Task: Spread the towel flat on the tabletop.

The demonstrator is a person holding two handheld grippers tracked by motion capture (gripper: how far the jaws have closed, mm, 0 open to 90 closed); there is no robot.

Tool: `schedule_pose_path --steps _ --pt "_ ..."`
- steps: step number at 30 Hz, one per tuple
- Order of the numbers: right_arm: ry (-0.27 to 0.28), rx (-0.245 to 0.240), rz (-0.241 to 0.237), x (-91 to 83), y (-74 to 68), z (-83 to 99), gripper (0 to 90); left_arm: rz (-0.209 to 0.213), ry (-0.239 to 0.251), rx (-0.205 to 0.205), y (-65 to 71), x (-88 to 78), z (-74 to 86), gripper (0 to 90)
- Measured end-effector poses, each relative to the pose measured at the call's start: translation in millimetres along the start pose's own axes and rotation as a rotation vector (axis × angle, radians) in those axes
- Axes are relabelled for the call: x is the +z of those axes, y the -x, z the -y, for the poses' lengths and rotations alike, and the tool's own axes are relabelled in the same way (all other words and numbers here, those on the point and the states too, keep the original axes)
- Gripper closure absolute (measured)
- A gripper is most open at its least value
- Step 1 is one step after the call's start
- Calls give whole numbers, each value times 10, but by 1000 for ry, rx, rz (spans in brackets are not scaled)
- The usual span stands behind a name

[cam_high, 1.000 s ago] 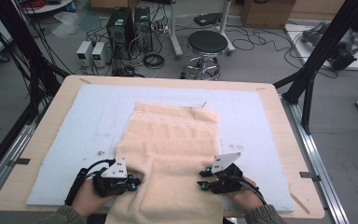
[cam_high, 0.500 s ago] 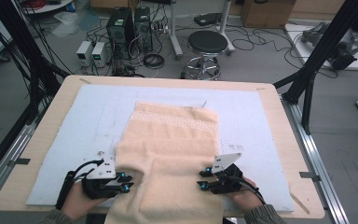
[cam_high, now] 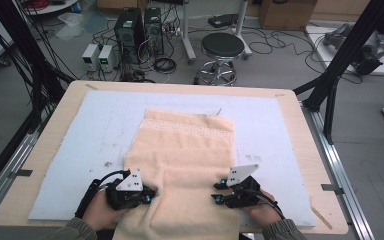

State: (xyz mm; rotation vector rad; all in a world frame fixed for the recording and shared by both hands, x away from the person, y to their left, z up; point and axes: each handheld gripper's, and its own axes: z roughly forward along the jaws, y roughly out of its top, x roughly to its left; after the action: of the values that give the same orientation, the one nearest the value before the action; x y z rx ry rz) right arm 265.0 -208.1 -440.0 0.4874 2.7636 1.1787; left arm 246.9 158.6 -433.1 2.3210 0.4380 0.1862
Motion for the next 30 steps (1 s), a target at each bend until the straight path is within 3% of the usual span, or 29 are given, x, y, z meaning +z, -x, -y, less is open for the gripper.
schedule_pose_path --steps 4,8,12,19,22,24,25,27,30 --pt "-4 2 8 -4 -19 -3 637 -14 11 -19 39 -116 48 869" --pt "-17 -16 -5 -12 -47 -16 797 -34 34 -43 108 -384 186 869" --pt "-25 -28 -46 -14 -106 -36 852 -58 51 -65 204 -673 316 869" --pt "-24 -66 -146 -181 -464 -75 855 -42 73 -40 503 -1016 369 869" --pt "22 -97 -179 -375 -678 -138 797 -38 108 -6 621 -1125 343 849" --pt "67 -88 -205 -494 -753 -170 737 -55 133 -9 616 -1167 310 762" --pt "78 -94 -195 -524 -761 -181 728 -72 138 -7 570 -1177 286 719" --pt "69 -108 -126 -569 -717 -202 680 -85 160 -26 457 -1135 263 667" --pt "67 -89 -36 -506 -491 -201 636 -85 160 -35 264 -966 239 608"
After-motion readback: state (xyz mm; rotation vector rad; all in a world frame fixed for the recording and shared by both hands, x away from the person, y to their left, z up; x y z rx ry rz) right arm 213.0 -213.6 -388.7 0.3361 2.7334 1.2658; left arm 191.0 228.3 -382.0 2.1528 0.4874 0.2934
